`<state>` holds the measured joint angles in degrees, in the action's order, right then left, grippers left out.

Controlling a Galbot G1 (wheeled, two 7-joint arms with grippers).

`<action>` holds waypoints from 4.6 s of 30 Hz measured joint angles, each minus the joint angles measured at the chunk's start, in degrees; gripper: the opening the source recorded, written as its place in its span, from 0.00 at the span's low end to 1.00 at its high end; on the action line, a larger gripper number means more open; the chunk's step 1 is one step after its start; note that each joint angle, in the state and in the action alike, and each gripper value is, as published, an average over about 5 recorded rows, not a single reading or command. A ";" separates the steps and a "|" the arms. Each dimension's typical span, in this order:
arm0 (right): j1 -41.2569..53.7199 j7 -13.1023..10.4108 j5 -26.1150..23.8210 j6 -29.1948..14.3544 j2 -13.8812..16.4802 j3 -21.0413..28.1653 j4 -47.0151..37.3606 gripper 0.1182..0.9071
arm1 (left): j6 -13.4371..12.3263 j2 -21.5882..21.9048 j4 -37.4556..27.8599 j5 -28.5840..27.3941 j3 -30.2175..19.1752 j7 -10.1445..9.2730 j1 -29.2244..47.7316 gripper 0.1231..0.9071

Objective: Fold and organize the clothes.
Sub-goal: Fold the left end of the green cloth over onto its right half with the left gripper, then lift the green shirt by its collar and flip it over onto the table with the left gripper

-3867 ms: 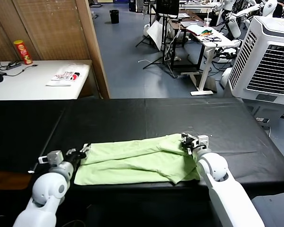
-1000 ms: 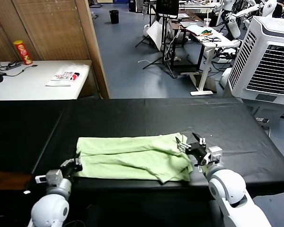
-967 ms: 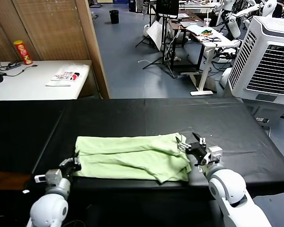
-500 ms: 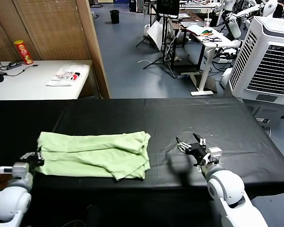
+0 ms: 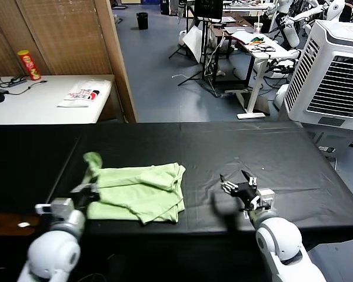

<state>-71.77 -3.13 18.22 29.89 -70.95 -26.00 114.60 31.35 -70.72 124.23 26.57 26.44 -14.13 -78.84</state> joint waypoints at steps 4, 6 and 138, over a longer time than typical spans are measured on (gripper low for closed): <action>-0.60 0.02 -0.23 -0.07 -0.15 -0.78 0.16 0.86 | 0.79 -4.57 0.28 0.15 -6.09 -1.25 1.92 0.03; -0.83 0.05 -0.36 -0.13 -0.25 -1.02 0.16 0.86 | 0.97 -6.40 0.14 0.13 -8.63 -1.54 2.77 0.03; 0.18 0.88 -10.65 -5.07 -5.08 10.41 0.37 0.86 | -5.25 4.92 1.28 -7.24 9.73 -0.60 -2.50 0.02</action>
<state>-71.59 -2.25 7.56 24.82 -76.03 -15.59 114.98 26.10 -65.80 125.51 19.32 36.18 -14.72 -81.34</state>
